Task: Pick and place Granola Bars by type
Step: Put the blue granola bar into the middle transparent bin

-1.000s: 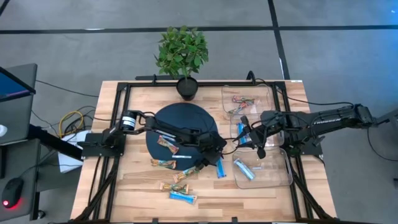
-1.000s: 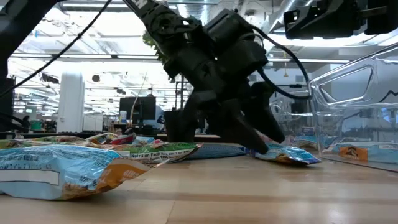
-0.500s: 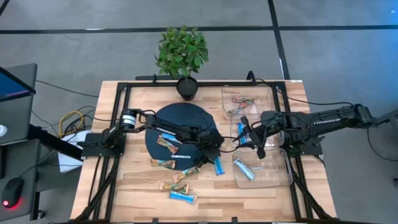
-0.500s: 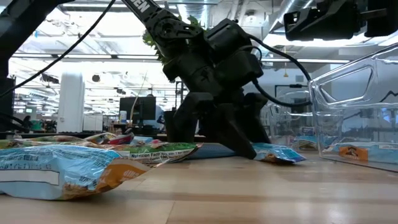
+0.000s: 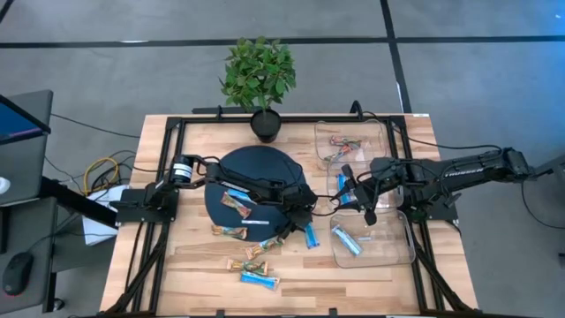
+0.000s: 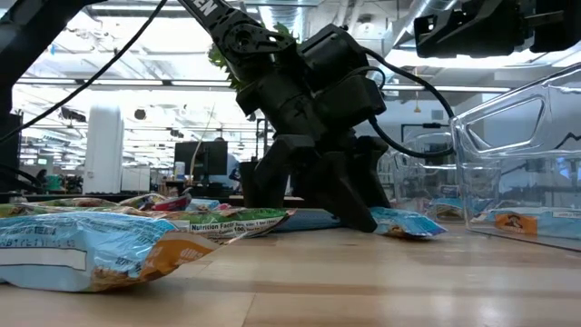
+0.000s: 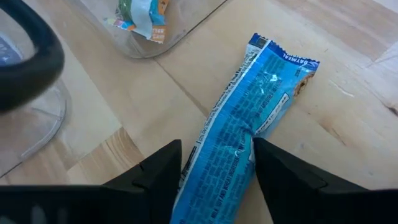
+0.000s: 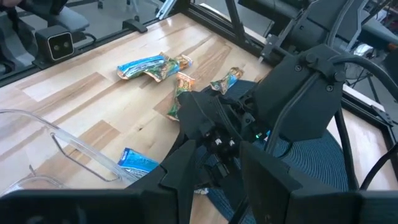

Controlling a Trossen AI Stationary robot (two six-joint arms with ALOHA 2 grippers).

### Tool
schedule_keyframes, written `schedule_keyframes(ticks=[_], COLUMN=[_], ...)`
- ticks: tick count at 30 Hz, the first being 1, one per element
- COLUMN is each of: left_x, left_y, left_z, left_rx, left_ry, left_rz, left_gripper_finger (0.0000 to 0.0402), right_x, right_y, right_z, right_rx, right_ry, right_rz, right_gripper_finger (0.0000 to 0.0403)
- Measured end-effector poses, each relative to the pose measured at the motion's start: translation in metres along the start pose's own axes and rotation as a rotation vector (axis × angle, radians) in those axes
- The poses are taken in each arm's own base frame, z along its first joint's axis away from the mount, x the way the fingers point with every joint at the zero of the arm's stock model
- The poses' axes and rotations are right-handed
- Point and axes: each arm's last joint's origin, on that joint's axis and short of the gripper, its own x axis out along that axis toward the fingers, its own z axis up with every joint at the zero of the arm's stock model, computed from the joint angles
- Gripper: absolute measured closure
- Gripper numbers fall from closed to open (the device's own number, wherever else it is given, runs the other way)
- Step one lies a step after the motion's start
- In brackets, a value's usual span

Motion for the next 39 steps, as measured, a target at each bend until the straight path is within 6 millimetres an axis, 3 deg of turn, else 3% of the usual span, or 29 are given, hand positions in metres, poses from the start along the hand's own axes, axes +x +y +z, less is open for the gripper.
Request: schedule_keyframes(ticks=[9, 17, 21, 39], left_x=[0.000, -0.003, -0.004, -0.020], left_y=[0.002, 0.011, 0.013, 0.021], left_z=[0.001, 0.008, 0.011, 0.029], left_rx=[0.020, 0.028, 0.030, 0.000], left_ry=[0.010, 0.040, 0.046, 0.186], left_rz=[0.019, 0.109, 0.134, 0.081], left_gripper_finger=[0.0268, 0.0271, 0.0272, 0.0272], right_x=[0.000, 0.000, 0.000, -0.004], right_y=[0.000, 0.000, -0.003, -0.007], right_z=[0.000, 0.000, -0.001, 0.000], right_rx=[0.000, -0.001, -0.002, 0.017], right_ry=[0.001, 0.004, 0.046, 0.080], right_rz=[0.000, -0.006, -0.087, -0.224], right_gripper_finger=[0.0285, 0.0285, 0.0285, 0.0285])
